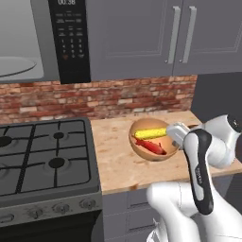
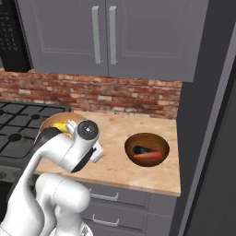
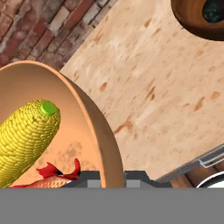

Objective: Place the bowl containing the fish and corn in the microwave. Close the microwave door and press the start button to microwave the meal.

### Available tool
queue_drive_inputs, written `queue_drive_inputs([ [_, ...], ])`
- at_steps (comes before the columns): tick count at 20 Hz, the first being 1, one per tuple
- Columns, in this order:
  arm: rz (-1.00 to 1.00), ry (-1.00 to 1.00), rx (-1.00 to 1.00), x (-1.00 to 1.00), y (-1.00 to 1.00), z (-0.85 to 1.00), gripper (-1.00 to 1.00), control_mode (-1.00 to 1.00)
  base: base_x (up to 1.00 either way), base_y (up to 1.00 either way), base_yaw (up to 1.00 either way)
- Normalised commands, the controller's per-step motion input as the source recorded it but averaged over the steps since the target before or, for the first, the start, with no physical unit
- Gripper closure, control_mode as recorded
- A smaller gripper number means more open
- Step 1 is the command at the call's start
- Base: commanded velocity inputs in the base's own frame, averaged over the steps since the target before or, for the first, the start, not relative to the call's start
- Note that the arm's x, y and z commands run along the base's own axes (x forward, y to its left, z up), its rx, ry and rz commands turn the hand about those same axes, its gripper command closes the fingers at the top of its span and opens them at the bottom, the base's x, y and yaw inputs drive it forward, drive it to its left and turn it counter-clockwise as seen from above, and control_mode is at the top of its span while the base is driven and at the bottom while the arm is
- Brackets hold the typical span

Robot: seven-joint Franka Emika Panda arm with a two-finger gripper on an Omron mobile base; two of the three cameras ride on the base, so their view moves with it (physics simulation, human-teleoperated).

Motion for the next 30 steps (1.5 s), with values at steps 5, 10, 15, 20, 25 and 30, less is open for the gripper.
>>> queue_drive_inputs([
  [5, -0.01, 0.00, 0.01, -0.49, -0.44, 0.70, 1.00, -1.00, 0.00, 0.00, 0.00],
  [10, 0.00, 0.00, -0.02, -0.72, -0.02, 0.45, 1.00, -1.00, 0.00, 0.00, 0.00],
  [15, -0.05, 0.00, -0.02, -0.22, 0.00, 0.17, 1.00, -1.00, 0.00, 0.00, 0.00],
  [20, -0.02, 0.00, 0.00, 0.03, 0.03, 0.00, 1.00, 1.00, -0.02, 0.00, 0.00],
  [25, 0.00, 0.00, 0.00, 0.00, 0.00, 0.00, 1.00, 1.00, -0.76, 0.01, 0.10],
  [30, 0.00, 0.00, 0.00, 0.00, 0.00, 0.00, 1.00, 1.00, -0.69, 0.37, 0.24],
])
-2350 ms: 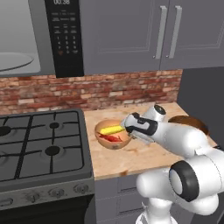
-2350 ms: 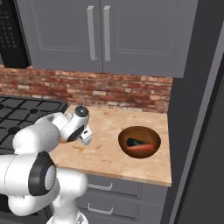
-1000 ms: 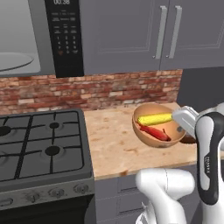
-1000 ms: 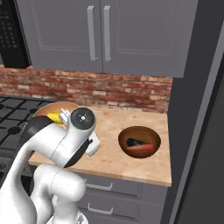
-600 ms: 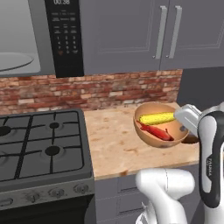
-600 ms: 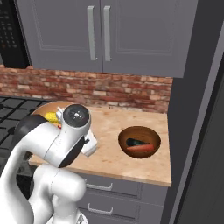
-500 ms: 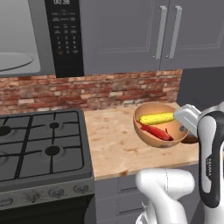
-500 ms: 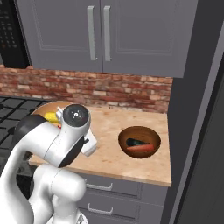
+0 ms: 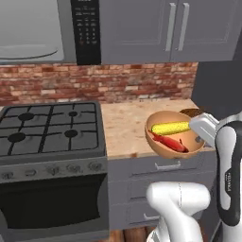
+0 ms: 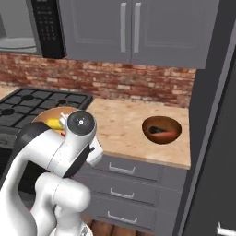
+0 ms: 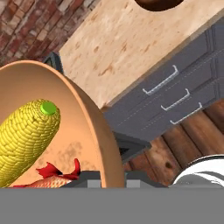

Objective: Place the bowl containing the fish and corn in the microwave. Close the microwave door and press the start button to microwave the meal.

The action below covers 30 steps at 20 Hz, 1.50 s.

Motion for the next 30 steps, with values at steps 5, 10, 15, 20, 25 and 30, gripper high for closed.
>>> queue_drive_inputs([
  [5, 0.00, 0.00, 0.00, 0.00, 0.00, 0.00, 1.00, 1.00, -0.11, 0.95, 0.27],
  [10, 0.00, 0.00, 0.00, 0.00, 0.00, 0.00, 1.00, 1.00, 0.00, 0.97, 0.27],
  [15, 0.00, 0.00, 0.00, 0.00, 0.00, 0.00, 1.00, 1.00, 0.07, 0.84, 0.24],
  [20, 0.00, 0.00, 0.00, 0.00, 0.00, 0.00, 1.00, 1.00, 0.45, 0.26, 0.10],
  [25, 0.00, 0.00, 0.00, 0.00, 0.00, 0.00, 1.00, 1.00, 0.64, -0.01, 0.03],
  [30, 0.00, 0.00, 0.00, 0.00, 0.00, 0.00, 1.00, 1.00, 0.51, -0.01, 0.06],
])
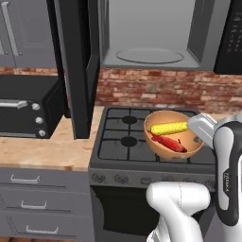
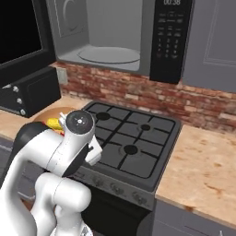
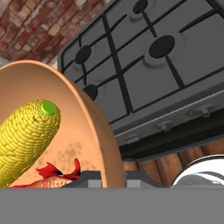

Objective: Place the bowl containing the fish and corn in the microwave. Close the microwave door and press the start button to microwave the meal.

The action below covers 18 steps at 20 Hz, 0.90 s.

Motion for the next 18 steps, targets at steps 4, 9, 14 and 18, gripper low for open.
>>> queue_drive_inputs([
  [4, 0.00, 0.00, 0.00, 0.00, 0.00, 0.00, 1.00, 1.00, 0.48, -0.04, 0.16],
  [9, 0.00, 0.00, 0.00, 0.00, 0.00, 0.00, 1.00, 1.00, 0.29, 0.00, 0.28],
  [14, 0.00, 0.00, 0.00, 0.00, 0.00, 0.00, 1.00, 1.00, 0.38, 0.00, 0.30],
  [18, 0.00, 0.00, 0.00, 0.00, 0.00, 0.00, 1.00, 1.00, 0.44, 0.00, 0.29],
])
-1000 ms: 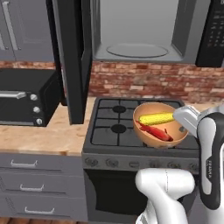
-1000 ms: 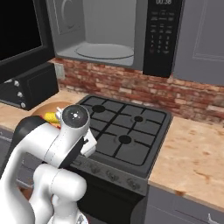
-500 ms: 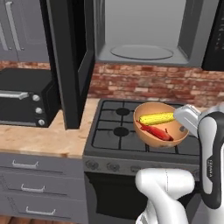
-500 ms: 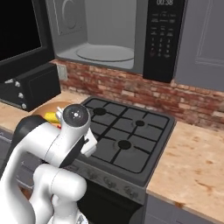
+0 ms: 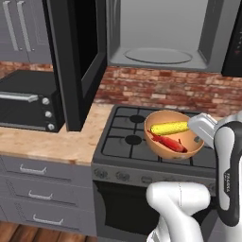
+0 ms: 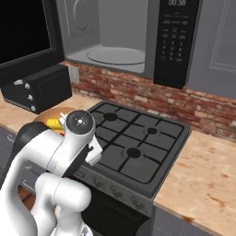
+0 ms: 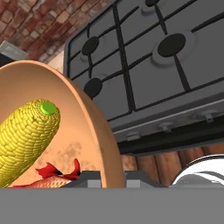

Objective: Place the bowl containing the fish and corn in the microwave. Close the microwave door and press the start button to microwave the meal.

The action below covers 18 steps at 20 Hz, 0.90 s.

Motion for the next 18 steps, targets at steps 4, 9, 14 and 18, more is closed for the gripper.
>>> queue_drive_inputs([
  [4, 0.01, 0.00, 0.00, 0.02, 0.01, 0.00, 1.00, -1.00, 0.14, 0.02, 0.09],
  [9, 0.00, 0.00, 0.00, 0.00, 0.01, 0.00, 1.00, -1.00, 0.00, 0.00, 0.00],
  [14, -0.03, -0.11, 0.01, 0.02, 0.15, -0.06, 1.00, -1.00, 0.00, 0.00, 0.00],
  [18, -0.21, -0.02, -0.03, 0.06, 0.18, 0.73, 1.00, -1.00, 0.00, 0.00, 0.00],
])
